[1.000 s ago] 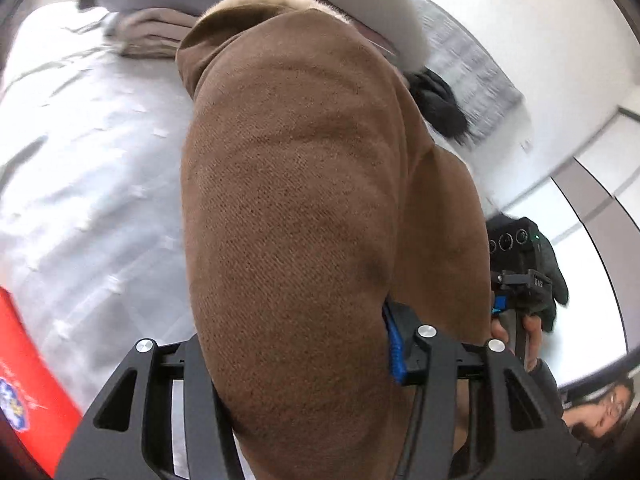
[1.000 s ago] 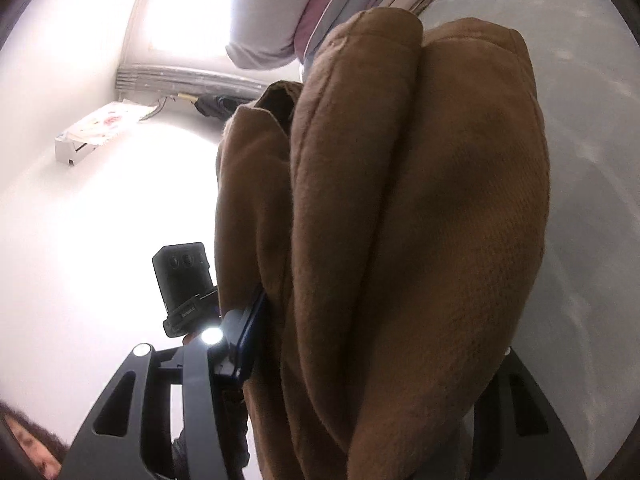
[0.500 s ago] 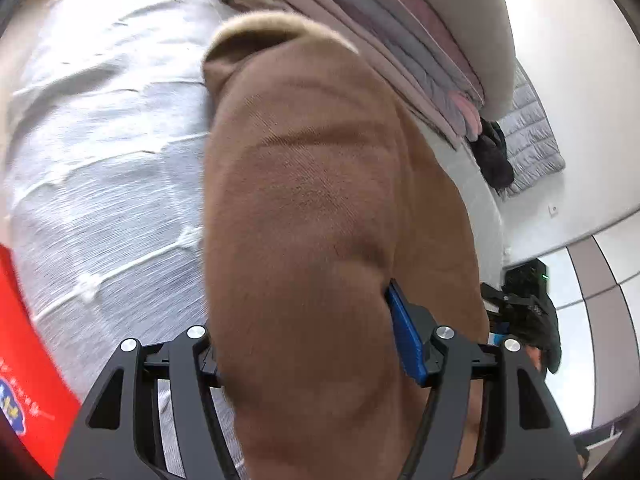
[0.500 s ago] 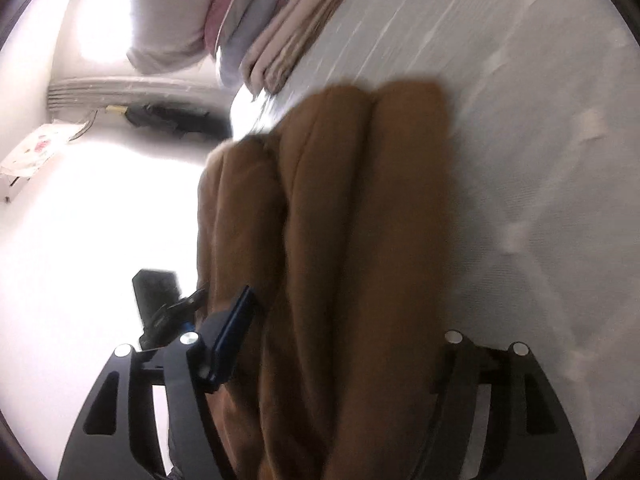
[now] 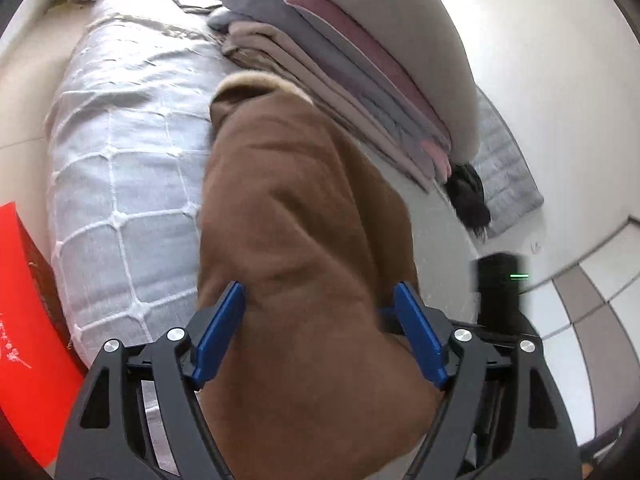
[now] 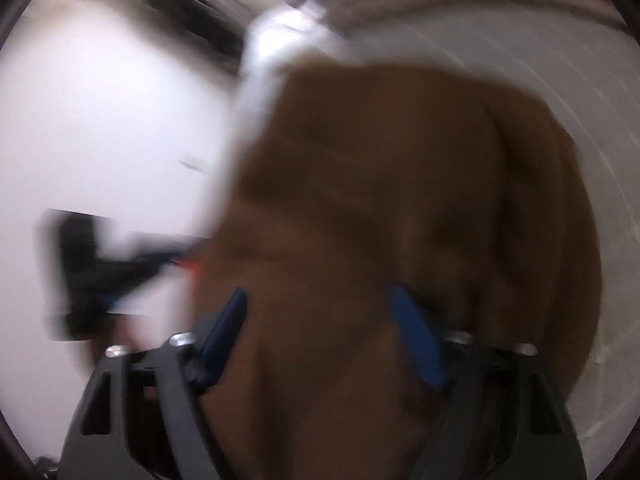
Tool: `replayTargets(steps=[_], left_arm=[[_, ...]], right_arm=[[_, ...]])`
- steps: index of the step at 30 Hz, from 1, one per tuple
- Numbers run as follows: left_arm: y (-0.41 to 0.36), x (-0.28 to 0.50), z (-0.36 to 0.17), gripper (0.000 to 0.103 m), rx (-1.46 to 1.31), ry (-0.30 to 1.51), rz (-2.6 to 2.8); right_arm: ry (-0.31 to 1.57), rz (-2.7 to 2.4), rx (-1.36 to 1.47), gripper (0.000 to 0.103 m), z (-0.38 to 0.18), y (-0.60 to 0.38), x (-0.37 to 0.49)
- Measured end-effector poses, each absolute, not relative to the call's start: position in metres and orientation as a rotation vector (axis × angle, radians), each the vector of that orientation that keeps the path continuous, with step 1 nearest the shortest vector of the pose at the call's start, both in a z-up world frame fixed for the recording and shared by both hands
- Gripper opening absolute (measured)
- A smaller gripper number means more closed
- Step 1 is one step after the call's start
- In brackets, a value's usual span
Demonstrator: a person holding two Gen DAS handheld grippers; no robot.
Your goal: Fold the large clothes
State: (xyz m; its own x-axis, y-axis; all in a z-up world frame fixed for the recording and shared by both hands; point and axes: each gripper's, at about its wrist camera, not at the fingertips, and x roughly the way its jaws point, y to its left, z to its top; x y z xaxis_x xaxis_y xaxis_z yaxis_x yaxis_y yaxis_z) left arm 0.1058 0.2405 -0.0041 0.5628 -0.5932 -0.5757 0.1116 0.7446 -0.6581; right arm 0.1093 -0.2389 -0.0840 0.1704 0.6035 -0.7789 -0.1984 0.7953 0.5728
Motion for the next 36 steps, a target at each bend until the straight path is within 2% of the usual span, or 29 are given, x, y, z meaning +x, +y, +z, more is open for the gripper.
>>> replayTargets(steps=[1, 3, 5, 7, 9, 10, 11, 13, 14, 16, 20, 23, 26, 28, 31, 33, 34, 36], left_arm=[[0.230, 0.107, -0.005, 0.074, -0.586, 0.886, -0.454], [0.225, 0.104, -0.011, 0.075, -0.578, 0.894, -0.458], [0.226, 0.106, -0.011, 0.075, -0.599, 0.897, -0.455], [0.231, 0.103, -0.008, 0.075, -0.630, 0.873, -0.458], [0.232, 0.097, -0.001, 0.075, -0.620, 0.834, -0.456], [0.231, 0.094, 0.003, 0.075, -0.601, 0.812, -0.451], [0.231, 0.090, 0.005, 0.076, -0.586, 0.798, -0.444], [0.227, 0.085, 0.009, 0.077, -0.556, 0.792, -0.437], [0.223, 0.085, 0.007, 0.077, -0.540, 0.803, -0.433], [0.217, 0.085, 0.003, 0.077, -0.525, 0.822, -0.425], [0.222, 0.076, -0.003, 0.077, -0.561, 0.822, -0.407], [0.228, 0.074, -0.004, 0.079, -0.582, 0.817, -0.393], [0.230, 0.077, -0.005, 0.079, -0.609, 0.823, -0.379], [0.229, 0.077, -0.005, 0.079, -0.616, 0.826, -0.386], [0.223, 0.077, -0.005, 0.079, -0.572, 0.835, -0.380], [0.219, 0.077, -0.005, 0.079, -0.540, 0.838, -0.379], [0.217, 0.077, -0.004, 0.079, -0.526, 0.839, -0.377], [0.211, 0.075, -0.003, 0.079, -0.476, 0.841, -0.367]], right_arm=[[1.284, 0.613, 0.506, 0.000, -0.097, -0.254, 0.109], [1.273, 0.668, 0.664, 0.000, -0.109, -0.282, 0.100], [1.225, 0.652, 0.581, 0.000, -0.094, -0.292, 0.086], [1.122, 0.630, 0.470, 0.009, -0.056, -0.295, 0.063], [1.024, 0.648, 0.404, 0.031, -0.022, -0.290, 0.037], [0.999, 0.629, 0.349, 0.059, -0.014, -0.291, 0.023], [1.000, 0.609, 0.300, 0.065, -0.015, -0.285, 0.016], [1.139, 0.513, 0.102, 0.065, -0.052, -0.262, 0.002], [1.153, 0.483, 0.037, 0.066, -0.076, -0.260, -0.008], [1.118, 0.438, -0.019, 0.066, -0.088, -0.263, -0.019], [1.109, 0.460, 0.064, 0.066, -0.058, -0.284, -0.024], [0.991, 0.461, 0.126, 0.067, -0.018, -0.301, -0.016], [0.880, 0.359, 0.060, 0.069, 0.021, -0.302, 0.036], [0.889, 0.307, 0.009, 0.070, 0.024, -0.278, 0.084], [1.018, 0.138, -0.162, 0.070, -0.029, -0.251, 0.152], [1.140, 0.140, -0.113, 0.079, -0.081, -0.240, 0.183], [1.156, 0.127, -0.058, 0.096, -0.090, -0.249, 0.189], [1.177, 0.168, 0.105, 0.097, -0.100, -0.274, 0.193]])
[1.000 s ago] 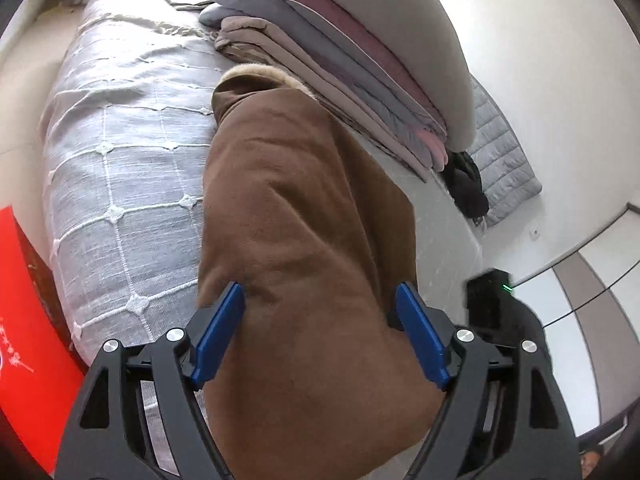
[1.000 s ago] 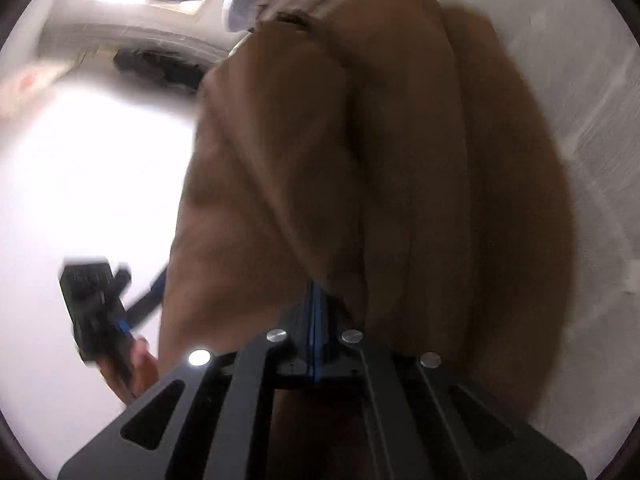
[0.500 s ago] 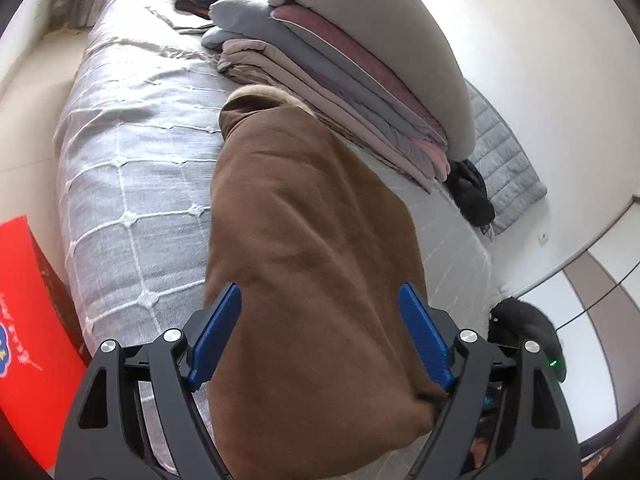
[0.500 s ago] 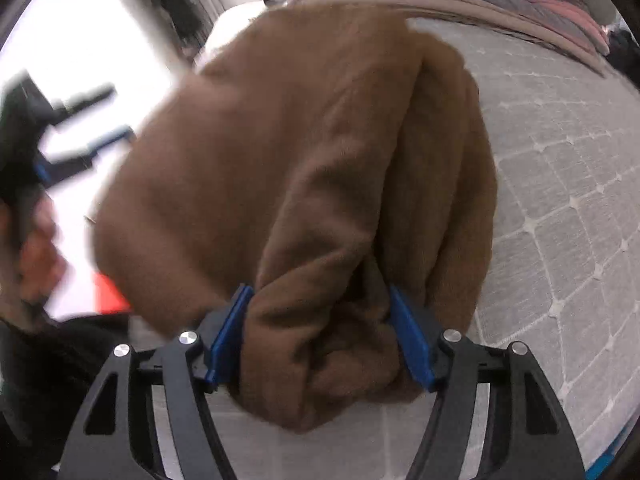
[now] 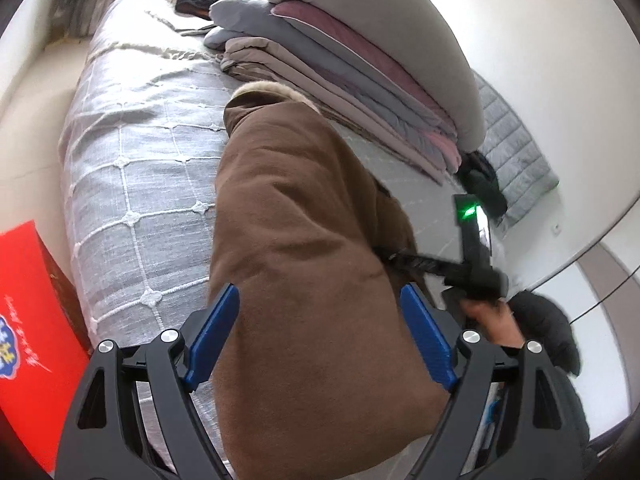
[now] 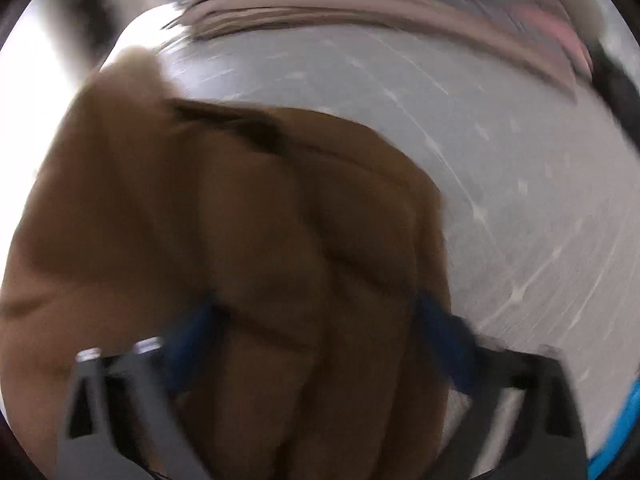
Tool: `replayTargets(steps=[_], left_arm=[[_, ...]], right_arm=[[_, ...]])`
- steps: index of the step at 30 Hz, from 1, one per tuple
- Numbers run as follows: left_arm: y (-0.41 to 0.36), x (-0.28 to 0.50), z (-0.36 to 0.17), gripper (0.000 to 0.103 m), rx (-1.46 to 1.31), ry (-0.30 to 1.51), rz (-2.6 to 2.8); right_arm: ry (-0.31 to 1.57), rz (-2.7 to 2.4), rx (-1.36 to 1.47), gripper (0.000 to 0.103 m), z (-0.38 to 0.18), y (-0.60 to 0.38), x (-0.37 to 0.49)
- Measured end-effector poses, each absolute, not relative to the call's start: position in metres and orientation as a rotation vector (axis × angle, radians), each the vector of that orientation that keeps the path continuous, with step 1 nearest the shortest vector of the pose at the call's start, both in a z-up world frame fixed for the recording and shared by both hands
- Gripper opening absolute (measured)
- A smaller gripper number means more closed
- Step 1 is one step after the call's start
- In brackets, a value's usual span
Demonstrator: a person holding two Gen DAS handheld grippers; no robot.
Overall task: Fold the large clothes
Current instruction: 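Press the folded bundle onto the bed and open both tools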
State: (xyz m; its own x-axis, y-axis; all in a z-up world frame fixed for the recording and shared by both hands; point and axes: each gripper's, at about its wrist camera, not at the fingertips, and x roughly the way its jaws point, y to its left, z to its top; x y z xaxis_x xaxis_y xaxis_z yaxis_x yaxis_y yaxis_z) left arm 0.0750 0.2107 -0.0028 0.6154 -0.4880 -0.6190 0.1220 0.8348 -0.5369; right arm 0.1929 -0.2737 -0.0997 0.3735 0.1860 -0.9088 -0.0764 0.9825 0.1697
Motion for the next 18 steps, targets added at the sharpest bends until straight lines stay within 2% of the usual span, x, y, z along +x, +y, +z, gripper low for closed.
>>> replayTargets(steps=[3, 6, 8, 10, 12, 14, 15, 18], left_arm=[[0.204, 0.069, 0.003, 0.079, -0.413, 0.819, -0.344], [0.195, 0.062, 0.010, 0.082, -0.323, 0.780, -0.294], [0.188, 0.059, 0.013, 0.082, -0.261, 0.757, -0.254], [0.179, 0.056, 0.014, 0.082, -0.208, 0.742, -0.227], [0.171, 0.055, 0.014, 0.082, -0.179, 0.733, -0.222], [0.163, 0.049, 0.012, 0.082, -0.150, 0.722, -0.210], [0.159, 0.044, 0.011, 0.082, -0.131, 0.717, -0.200], [0.149, 0.025, 0.010, 0.082, -0.099, 0.693, -0.182]], right_arm=[[1.118, 0.190, 0.087, 0.097, -0.071, -0.284, 0.168], [0.934, 0.269, 0.105, 0.097, -0.004, -0.280, 0.093], [0.857, 0.291, 0.079, 0.097, 0.011, -0.271, 0.058], [0.879, 0.268, -0.004, 0.097, -0.005, -0.257, 0.025], [1.012, 0.208, -0.121, 0.097, -0.057, -0.234, 0.037], [1.114, 0.244, -0.001, 0.098, -0.109, -0.246, 0.046], [1.126, 0.255, 0.077, 0.098, -0.112, -0.255, 0.047], [1.085, 0.239, 0.065, 0.097, -0.089, -0.258, 0.040]])
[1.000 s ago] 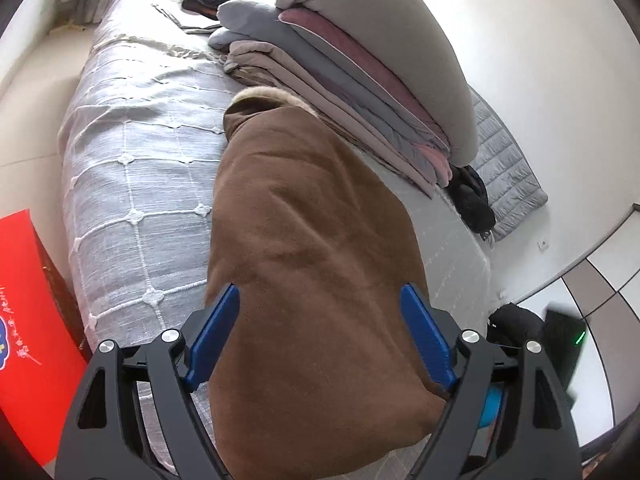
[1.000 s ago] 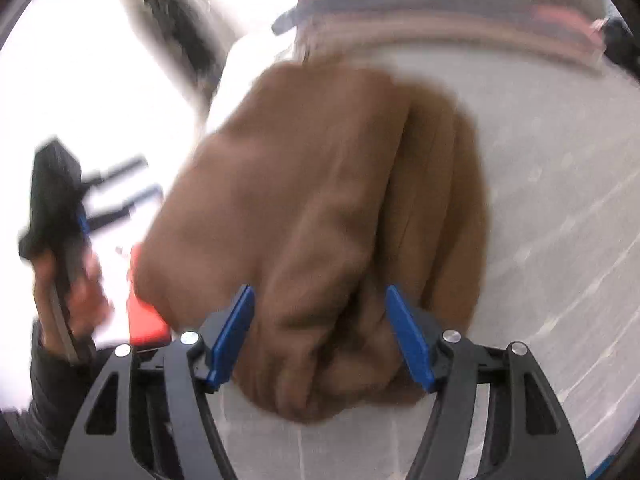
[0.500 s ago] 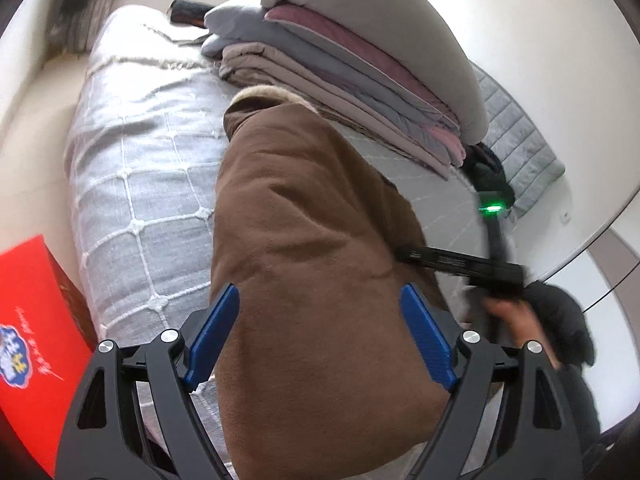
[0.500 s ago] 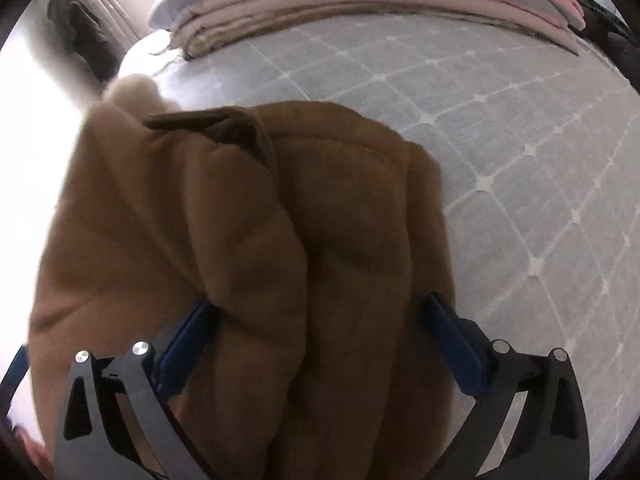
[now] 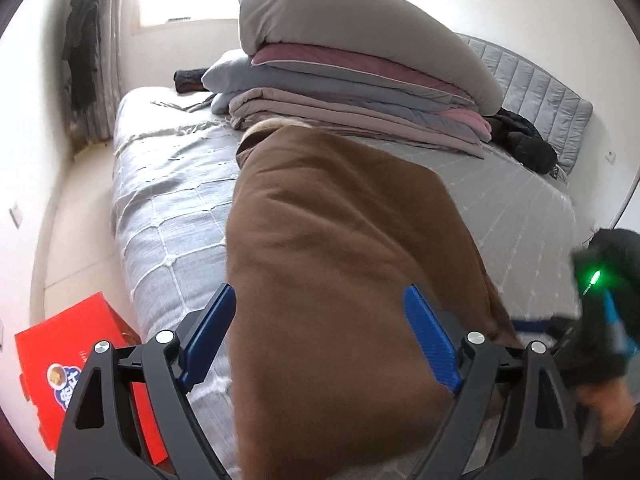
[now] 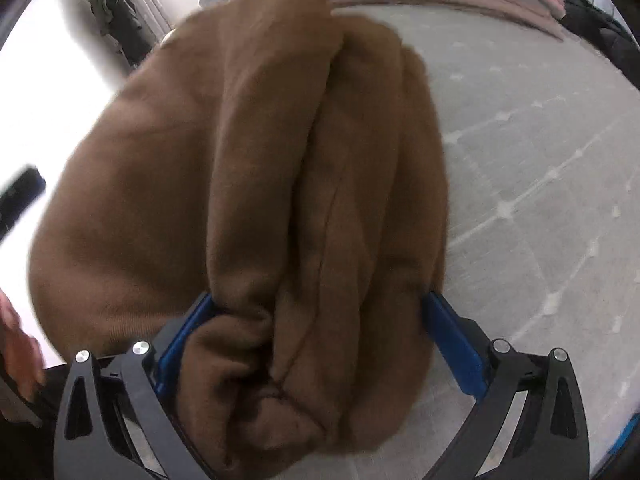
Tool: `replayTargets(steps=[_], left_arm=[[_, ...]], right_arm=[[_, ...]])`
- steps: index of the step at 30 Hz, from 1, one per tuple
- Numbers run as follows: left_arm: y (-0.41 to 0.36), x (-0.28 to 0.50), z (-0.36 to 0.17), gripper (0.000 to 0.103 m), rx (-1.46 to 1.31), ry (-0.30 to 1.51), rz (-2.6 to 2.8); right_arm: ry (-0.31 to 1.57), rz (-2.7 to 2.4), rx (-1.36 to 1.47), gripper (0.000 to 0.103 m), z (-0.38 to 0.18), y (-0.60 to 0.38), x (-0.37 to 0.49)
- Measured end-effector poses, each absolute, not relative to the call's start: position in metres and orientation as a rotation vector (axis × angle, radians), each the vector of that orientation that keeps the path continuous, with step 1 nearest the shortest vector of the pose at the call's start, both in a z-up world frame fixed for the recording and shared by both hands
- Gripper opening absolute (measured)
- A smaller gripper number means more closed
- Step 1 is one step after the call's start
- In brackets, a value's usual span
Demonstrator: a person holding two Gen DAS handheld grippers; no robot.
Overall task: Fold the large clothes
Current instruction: 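Press the folded bundle onto the bed and open both tools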
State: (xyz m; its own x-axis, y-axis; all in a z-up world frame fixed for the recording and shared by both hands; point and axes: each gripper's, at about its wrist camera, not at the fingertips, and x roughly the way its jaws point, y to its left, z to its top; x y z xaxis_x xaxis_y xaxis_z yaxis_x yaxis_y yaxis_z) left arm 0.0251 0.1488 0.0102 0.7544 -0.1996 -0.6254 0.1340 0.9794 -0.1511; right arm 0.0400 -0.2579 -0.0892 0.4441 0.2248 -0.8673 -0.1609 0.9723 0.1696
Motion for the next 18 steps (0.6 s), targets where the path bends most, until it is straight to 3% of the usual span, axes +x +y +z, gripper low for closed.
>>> replayTargets(steps=[5, 7, 10, 12, 15, 18], left_arm=[[0.132, -0.001, 0.015, 0.082, -0.018, 0.634, -0.180], [0.128, -0.008, 0.019, 0.082, -0.004, 0.609, -0.186], [0.126, -0.012, 0.022, 0.082, 0.002, 0.598, -0.200], [0.128, -0.014, 0.024, 0.082, 0.000, 0.588, -0.195], [0.132, -0.016, 0.027, 0.083, -0.010, 0.579, -0.189], [0.132, -0.019, 0.031, 0.083, -0.003, 0.568, -0.180]], right_arm=[[0.851, 0.194, 0.059, 0.097, -0.039, -0.261, -0.006], [0.862, 0.171, 0.060, 0.097, -0.040, -0.261, -0.013], [1.069, 0.171, 0.033, 0.097, -0.085, -0.258, 0.005], [1.100, 0.189, 0.081, 0.097, -0.100, -0.260, 0.008], [1.065, 0.179, 0.071, 0.097, -0.083, -0.258, 0.003], [0.880, 0.147, 0.026, 0.097, -0.042, -0.253, -0.024]])
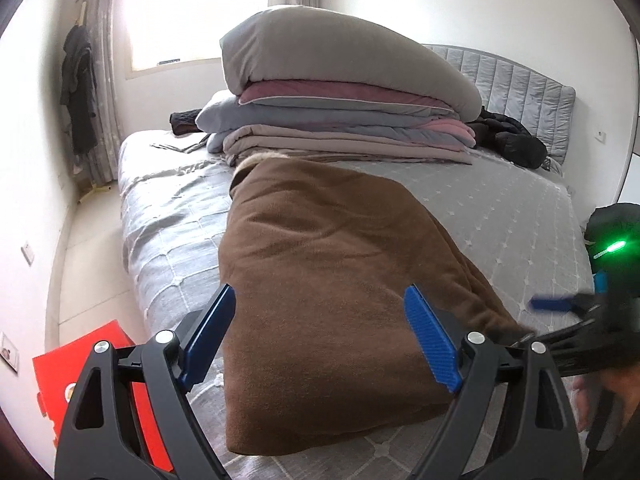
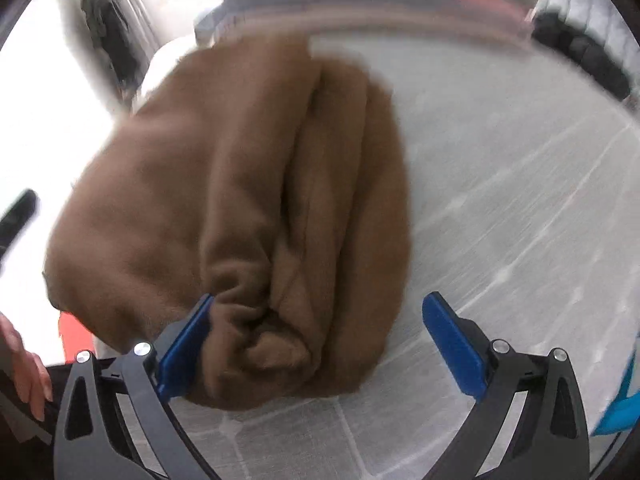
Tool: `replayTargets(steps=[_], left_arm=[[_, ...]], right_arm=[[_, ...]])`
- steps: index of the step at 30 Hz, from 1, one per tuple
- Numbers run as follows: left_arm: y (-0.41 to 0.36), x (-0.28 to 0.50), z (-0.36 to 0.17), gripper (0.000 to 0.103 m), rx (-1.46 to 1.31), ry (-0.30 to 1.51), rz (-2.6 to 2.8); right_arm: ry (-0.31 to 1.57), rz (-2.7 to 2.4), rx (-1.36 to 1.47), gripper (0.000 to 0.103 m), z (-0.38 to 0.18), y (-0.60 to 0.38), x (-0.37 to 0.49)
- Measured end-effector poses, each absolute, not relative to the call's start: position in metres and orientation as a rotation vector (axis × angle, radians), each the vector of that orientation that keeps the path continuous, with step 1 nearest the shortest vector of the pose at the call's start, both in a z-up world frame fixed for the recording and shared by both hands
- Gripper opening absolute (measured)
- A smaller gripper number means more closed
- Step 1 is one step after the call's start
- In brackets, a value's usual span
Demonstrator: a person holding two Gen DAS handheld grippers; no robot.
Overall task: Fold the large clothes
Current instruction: 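Press the folded bundle onto the bed and open both tools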
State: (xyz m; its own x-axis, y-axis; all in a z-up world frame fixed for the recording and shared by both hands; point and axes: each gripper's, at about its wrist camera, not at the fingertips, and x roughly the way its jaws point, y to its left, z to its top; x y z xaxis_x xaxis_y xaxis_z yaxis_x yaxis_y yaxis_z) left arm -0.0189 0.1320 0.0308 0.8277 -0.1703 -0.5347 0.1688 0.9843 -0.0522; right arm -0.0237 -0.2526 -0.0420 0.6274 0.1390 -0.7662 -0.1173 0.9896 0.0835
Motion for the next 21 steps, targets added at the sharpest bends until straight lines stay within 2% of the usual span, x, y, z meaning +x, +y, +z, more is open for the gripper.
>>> replayTargets(steps=[2, 5, 13, 21], left_arm=[[0.129, -0.023, 0.035, 0.083, 0.010, 0.553, -0.180], [0.125, -0.028, 0.040, 0.084, 0.034, 0.528, -0.171], [0.126, -0.038, 0.045, 0.090, -0.004, 0.554, -0.166], [0.130, -0.048, 0.055, 0.094, -0.008, 0.525, -0.144]], right_arm=[[0.786, 0.137, -0.019, 0.097, -0.024, -0.238, -0.039], [0.745, 0.131, -0.051, 0.097, -0.014, -0.216, -0.052], [0.648, 0.081, -0.001, 0.097, -0.016, -0.204, -0.058], [0.630, 0.060, 0.003, 0.097, -0.006, -0.199, -0.063]])
